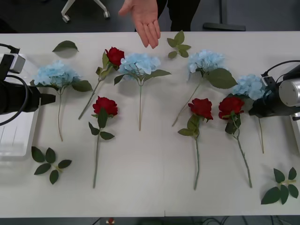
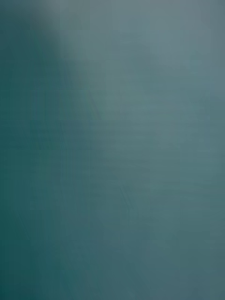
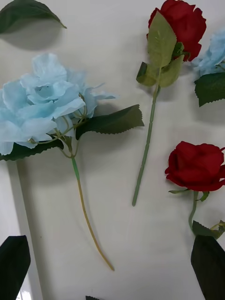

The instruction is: Place the red flowers into the right box and the blue flowers into the left box. If a person shows an open palm, hand one flower to the person first, then continue sorting.

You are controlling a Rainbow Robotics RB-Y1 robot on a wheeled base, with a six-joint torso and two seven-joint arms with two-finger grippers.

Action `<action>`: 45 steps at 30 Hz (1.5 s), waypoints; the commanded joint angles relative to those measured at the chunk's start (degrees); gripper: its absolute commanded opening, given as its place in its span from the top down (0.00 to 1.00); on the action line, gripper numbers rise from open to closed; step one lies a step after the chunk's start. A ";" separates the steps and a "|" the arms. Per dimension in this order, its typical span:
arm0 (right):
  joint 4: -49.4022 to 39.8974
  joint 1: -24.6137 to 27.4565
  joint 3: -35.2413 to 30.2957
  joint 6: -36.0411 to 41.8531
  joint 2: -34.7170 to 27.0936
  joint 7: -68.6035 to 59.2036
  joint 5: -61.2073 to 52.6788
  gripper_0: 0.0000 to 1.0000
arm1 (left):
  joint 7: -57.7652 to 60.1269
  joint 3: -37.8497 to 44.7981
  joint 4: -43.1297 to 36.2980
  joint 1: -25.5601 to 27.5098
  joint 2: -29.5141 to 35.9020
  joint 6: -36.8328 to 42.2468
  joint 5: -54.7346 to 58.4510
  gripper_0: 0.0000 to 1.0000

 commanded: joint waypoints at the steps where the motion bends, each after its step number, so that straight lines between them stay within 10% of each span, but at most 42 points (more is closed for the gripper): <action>1: -0.41 -2.46 0.34 -0.03 -0.26 -2.34 0.03 0.71 | -1.99 1.32 -0.94 -0.21 -0.16 -0.21 -0.56 0.00; 3: -0.41 -2.46 0.34 -0.03 -0.17 -2.60 -0.06 1.00 | -1.99 1.32 -0.94 -0.30 -0.16 -0.21 -0.65 0.00; 25: -0.50 -6.15 -11.00 9.81 -1.75 5.39 -11.92 1.00 | -1.99 1.41 -0.94 -0.21 -0.16 -0.21 -0.56 0.00; 45: -7.88 -12.13 -15.92 -6.36 -0.78 34.05 -42.77 1.00 | -2.34 1.41 -0.94 -0.21 -0.16 -0.21 -0.21 0.00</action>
